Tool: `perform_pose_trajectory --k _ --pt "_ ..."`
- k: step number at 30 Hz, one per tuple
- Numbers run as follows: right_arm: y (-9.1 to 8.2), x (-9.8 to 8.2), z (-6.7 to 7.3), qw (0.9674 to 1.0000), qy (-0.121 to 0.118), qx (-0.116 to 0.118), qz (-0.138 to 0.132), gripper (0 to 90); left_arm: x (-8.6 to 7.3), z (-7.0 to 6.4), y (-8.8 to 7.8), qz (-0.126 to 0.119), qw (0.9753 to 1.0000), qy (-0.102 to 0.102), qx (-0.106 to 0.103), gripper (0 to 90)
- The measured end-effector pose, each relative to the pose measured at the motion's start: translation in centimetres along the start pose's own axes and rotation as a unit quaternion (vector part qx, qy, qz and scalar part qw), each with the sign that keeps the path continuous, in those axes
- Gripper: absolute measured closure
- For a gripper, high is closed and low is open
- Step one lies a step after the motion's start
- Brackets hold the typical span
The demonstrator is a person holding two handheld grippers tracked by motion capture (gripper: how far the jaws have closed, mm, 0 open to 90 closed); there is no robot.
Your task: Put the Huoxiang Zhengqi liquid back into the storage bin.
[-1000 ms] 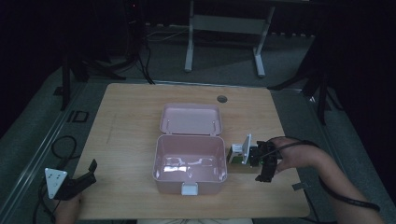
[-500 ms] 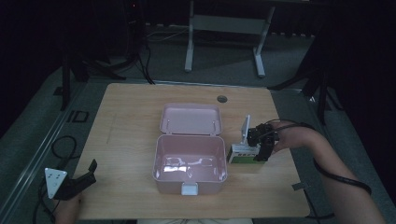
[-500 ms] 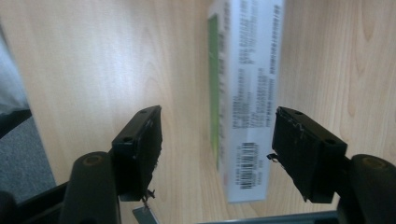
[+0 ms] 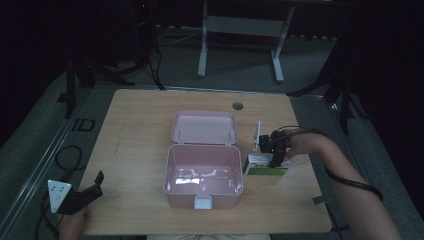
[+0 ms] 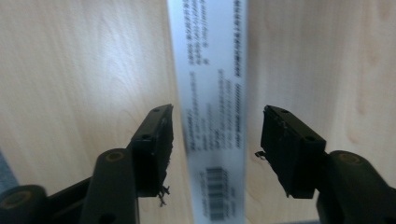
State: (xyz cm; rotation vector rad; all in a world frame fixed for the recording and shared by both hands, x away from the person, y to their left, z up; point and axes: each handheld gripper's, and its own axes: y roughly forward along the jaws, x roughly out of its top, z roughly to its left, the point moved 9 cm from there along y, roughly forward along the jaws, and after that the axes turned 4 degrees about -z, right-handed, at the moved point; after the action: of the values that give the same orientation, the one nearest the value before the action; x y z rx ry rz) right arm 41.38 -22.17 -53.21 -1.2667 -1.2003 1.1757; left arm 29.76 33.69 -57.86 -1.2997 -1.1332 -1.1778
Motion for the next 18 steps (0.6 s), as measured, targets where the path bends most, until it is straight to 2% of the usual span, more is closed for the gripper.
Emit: perform_pose_trajectory --k 5,12,15,18 --pt "0.8 0.1 0.1 0.9999 0.001 0.007 0.010 52.1 0.0 0.0 0.0 0.000 1.0000 0.001 -0.001 3.0" --pt "1.8 0.1 0.1 0.9995 0.005 0.020 0.022 56.2 0.0 0.0 0.0 0.002 1.0000 -0.001 -0.002 3.0" --pt "1.8 0.2 0.0 0.9995 0.005 0.021 0.022 60.8 0.0 0.0 0.0 0.002 1.0000 -0.002 -0.001 3.0" --pt "1.8 0.2 0.0 0.9993 0.009 0.024 0.026 61.3 0.0 0.0 0.0 0.002 1.0000 -0.001 -0.001 3.0"
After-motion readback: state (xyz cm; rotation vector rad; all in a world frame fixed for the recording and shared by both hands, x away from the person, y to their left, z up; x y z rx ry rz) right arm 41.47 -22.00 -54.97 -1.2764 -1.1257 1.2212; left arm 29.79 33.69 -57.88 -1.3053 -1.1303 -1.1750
